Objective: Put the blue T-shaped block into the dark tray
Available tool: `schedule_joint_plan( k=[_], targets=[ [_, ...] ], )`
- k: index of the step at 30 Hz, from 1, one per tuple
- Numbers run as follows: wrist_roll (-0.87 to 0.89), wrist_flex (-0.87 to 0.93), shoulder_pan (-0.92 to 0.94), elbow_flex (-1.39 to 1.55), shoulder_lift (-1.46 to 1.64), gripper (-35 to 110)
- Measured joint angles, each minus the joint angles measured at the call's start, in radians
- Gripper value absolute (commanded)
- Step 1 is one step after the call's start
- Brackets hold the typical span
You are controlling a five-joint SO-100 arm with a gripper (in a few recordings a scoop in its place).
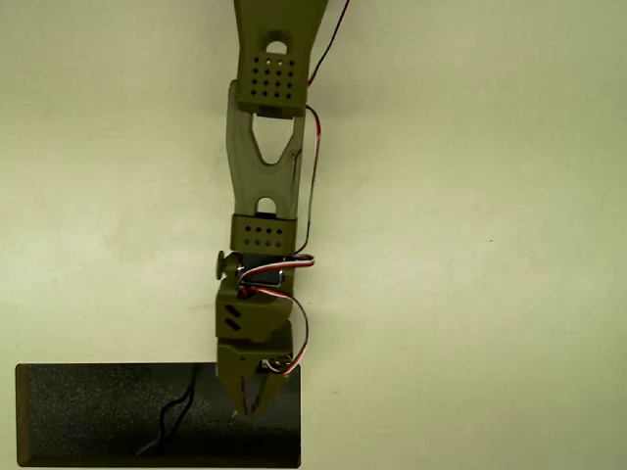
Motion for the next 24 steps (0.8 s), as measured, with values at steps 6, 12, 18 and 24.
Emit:
schedule_joint_plan(
  k=[6,12,18,24],
  targets=[
    [-0.044,-0.245,-0.040,-0.037,-0.124,0],
    [-0.109,-0.368,-0.074,-0.046,-0.222,0],
    [-0.123,-0.456,-0.077,-0.100,-0.276,0],
    [-0.107,-0.569,-0.075,-0.084,-0.293,1]
  ],
)
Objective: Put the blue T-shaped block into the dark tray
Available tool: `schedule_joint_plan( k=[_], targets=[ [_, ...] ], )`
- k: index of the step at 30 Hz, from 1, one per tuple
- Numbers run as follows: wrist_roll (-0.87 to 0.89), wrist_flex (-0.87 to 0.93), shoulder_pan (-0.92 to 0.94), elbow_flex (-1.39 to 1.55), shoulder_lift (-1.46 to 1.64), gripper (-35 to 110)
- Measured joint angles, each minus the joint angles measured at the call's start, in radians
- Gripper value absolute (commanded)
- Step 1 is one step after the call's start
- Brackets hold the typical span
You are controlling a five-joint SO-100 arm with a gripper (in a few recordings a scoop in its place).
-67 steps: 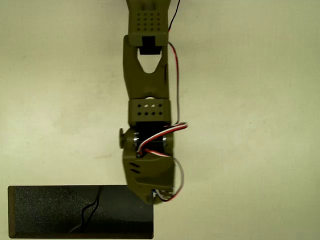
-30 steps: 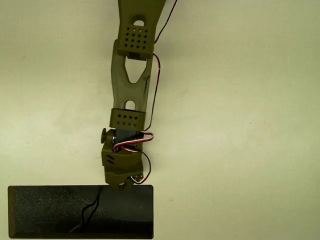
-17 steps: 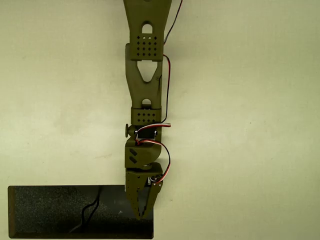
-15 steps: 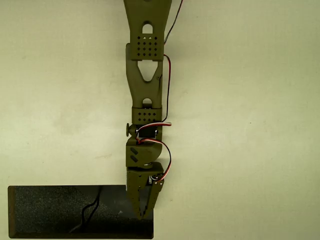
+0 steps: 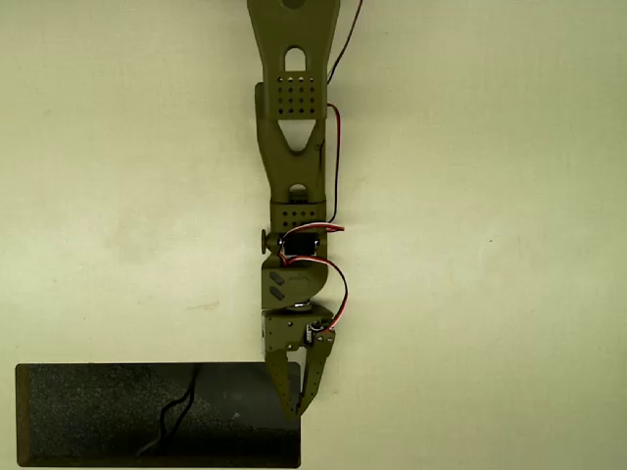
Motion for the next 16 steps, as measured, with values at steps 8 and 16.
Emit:
schedule_joint_plan(
  k=[8,16],
  targets=[
    [0.089,-0.133,-0.002,0.038,-0.002,0],
    [0.114,-0.133,-0.002,0.055,-0.002,0]
  ],
)
